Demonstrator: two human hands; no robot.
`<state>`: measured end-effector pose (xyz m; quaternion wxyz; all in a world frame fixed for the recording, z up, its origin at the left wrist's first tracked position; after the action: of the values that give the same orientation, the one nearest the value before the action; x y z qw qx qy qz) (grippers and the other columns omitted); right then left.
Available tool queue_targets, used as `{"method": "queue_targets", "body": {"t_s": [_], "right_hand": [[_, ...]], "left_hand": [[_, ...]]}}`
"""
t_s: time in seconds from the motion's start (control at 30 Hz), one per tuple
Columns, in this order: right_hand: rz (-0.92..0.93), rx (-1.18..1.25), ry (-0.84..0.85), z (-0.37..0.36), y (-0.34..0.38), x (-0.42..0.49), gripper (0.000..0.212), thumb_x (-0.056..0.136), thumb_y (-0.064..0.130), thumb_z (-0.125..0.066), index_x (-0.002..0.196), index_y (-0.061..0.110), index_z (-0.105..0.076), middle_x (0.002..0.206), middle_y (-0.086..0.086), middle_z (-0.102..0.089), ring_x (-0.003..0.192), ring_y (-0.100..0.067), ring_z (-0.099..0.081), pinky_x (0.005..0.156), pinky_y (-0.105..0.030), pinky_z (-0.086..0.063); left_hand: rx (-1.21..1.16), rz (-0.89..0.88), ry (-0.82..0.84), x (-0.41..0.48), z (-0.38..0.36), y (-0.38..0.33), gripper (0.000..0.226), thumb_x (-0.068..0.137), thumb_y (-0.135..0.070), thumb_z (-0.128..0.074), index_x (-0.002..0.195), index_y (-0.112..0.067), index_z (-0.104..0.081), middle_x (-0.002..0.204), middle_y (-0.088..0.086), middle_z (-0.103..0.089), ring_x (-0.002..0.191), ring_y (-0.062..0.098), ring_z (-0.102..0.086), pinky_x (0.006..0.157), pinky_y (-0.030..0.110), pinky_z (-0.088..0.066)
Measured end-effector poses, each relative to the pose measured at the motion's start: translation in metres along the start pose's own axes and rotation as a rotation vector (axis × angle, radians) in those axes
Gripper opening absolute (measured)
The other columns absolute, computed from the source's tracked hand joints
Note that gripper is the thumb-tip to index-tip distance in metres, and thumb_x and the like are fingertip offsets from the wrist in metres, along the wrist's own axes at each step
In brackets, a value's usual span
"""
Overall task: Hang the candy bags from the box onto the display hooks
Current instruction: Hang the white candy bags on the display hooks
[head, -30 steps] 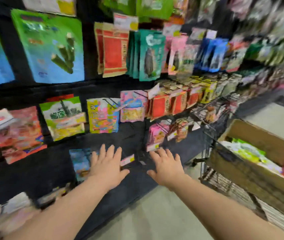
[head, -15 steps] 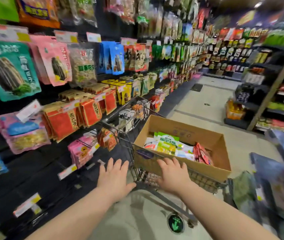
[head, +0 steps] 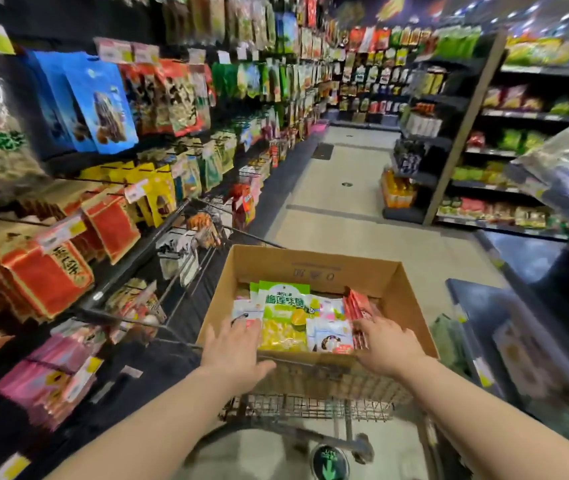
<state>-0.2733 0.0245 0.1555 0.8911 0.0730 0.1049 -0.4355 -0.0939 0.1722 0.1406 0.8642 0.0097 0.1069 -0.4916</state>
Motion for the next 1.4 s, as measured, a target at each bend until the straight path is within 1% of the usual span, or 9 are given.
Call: {"method": "queue_targets", "body": {"t_s": [0.37, 0.6, 0.73, 0.87, 0.97, 1.0, 1.07, 1.17, 1.4], "right_hand": [[-0.137, 0.062, 0.181, -0.03, -0.036, 0.115, 0.046, 0.087, 0.035, -0.053, 0.129, 0.019, -0.046, 0.139, -0.006, -0.048, 0.12, -0.029, -0.052, 0.093, -0.037, -0.044], [-0.083, 0.094, 0.355, -0.085, -0.041, 0.211, 0.047, 0.088, 0.032, -0.054, 0.13, 0.013, -0.044, 0.132, -0.012, -0.054, 0.121, -0.029, -0.053, 0.095, -0.035, -0.044], [-0.142, 0.187, 0.475, -0.128, -0.047, 0.252, 0.037, 0.088, 0.021, -0.052, 0.122, 0.01, -0.046, 0.128, -0.013, -0.056, 0.116, -0.029, -0.057, 0.083, -0.031, -0.045], [-0.268, 0.278, 0.598, -0.169, -0.049, 0.276, 0.055, 0.094, 0.024, -0.049, 0.138, -0.002, -0.03, 0.136, -0.014, -0.05, 0.12, -0.029, -0.055, 0.092, -0.03, -0.044], [-0.374, 0.379, 0.631, -0.196, -0.049, 0.283, 0.062, 0.091, 0.019, -0.054, 0.139, -0.007, -0.026, 0.114, -0.011, -0.056, 0.093, -0.021, -0.061, 0.074, -0.025, -0.046], [-0.392, 0.38, 0.624, -0.201, -0.046, 0.284, 0.057, 0.088, 0.018, -0.055, 0.136, -0.003, -0.031, 0.114, -0.01, -0.054, 0.093, -0.022, -0.06, 0.072, -0.024, -0.045], [-0.389, 0.327, 0.614, -0.213, -0.042, 0.282, 0.053, 0.085, 0.018, -0.051, 0.134, 0.004, -0.034, 0.136, -0.014, -0.042, 0.117, -0.03, -0.051, 0.089, -0.029, -0.043], [-0.314, 0.282, 0.597, -0.228, -0.039, 0.28, 0.065, 0.086, 0.024, -0.049, 0.144, 0.009, -0.023, 0.152, -0.017, -0.021, 0.137, -0.037, -0.028, 0.108, -0.039, -0.031], [-0.268, 0.456, 0.54, -0.225, -0.048, 0.281, 0.074, 0.083, 0.032, -0.062, 0.148, 0.032, -0.027, 0.16, -0.01, 0.002, 0.146, -0.029, -0.014, 0.112, -0.034, -0.028]], "left_hand": [[0.001, -0.007, 0.147, 0.148, -0.023, 0.012, 0.083, 0.09, -0.061, -0.045, 0.154, -0.022, -0.01, 0.162, 0.002, -0.013, 0.149, 0.029, -0.007, 0.119, 0.054, -0.011], [-0.045, 0.162, 0.258, 0.212, -0.058, 0.029, 0.084, 0.089, -0.061, -0.048, 0.154, -0.025, -0.012, 0.161, 0.0, -0.017, 0.149, 0.027, -0.009, 0.118, 0.05, -0.013], [-0.07, 0.275, 0.36, 0.245, -0.088, 0.04, 0.083, 0.088, -0.06, -0.05, 0.153, -0.021, -0.015, 0.16, 0.002, -0.018, 0.148, 0.028, -0.014, 0.117, 0.047, -0.021], [-0.122, 0.364, 0.428, 0.269, -0.125, 0.049, 0.085, 0.088, -0.058, -0.051, 0.153, -0.017, -0.014, 0.158, 0.006, -0.021, 0.144, 0.028, -0.024, 0.113, 0.044, -0.031], [-0.174, 0.438, 0.47, 0.28, -0.15, 0.056, 0.088, 0.088, -0.056, -0.053, 0.153, -0.014, -0.013, 0.158, 0.007, -0.02, 0.143, 0.028, -0.026, 0.111, 0.043, -0.032], [-0.199, 0.467, 0.479, 0.282, -0.158, 0.059, 0.088, 0.087, -0.055, -0.055, 0.153, -0.014, -0.012, 0.158, 0.007, -0.02, 0.142, 0.029, -0.027, 0.111, 0.042, -0.033], [-0.249, 0.523, 0.496, 0.288, -0.173, 0.066, 0.09, 0.086, -0.052, -0.056, 0.153, -0.012, -0.012, 0.158, 0.009, -0.021, 0.141, 0.031, -0.03, 0.112, 0.042, -0.033], [-0.331, 0.612, 0.516, 0.293, -0.193, 0.074, 0.086, 0.088, -0.048, -0.053, 0.153, -0.01, -0.012, 0.158, 0.013, -0.019, 0.14, 0.035, -0.03, 0.113, 0.042, -0.032], [-0.5, 0.81, 0.429, 0.292, -0.218, 0.077, 0.072, 0.092, -0.048, -0.05, 0.153, -0.024, -0.021, 0.157, 0.02, -0.015, 0.14, 0.043, -0.025, 0.116, 0.047, -0.025]]}}
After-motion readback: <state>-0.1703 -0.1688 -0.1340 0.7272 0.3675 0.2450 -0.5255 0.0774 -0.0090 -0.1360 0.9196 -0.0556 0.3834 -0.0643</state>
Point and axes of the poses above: each hand's wrist, its own x-axis towards the middle knuckle, its own z-axis out of the back of the hand, y = z × x, the point moved 6 cm from there along x, towards the middle knuckle
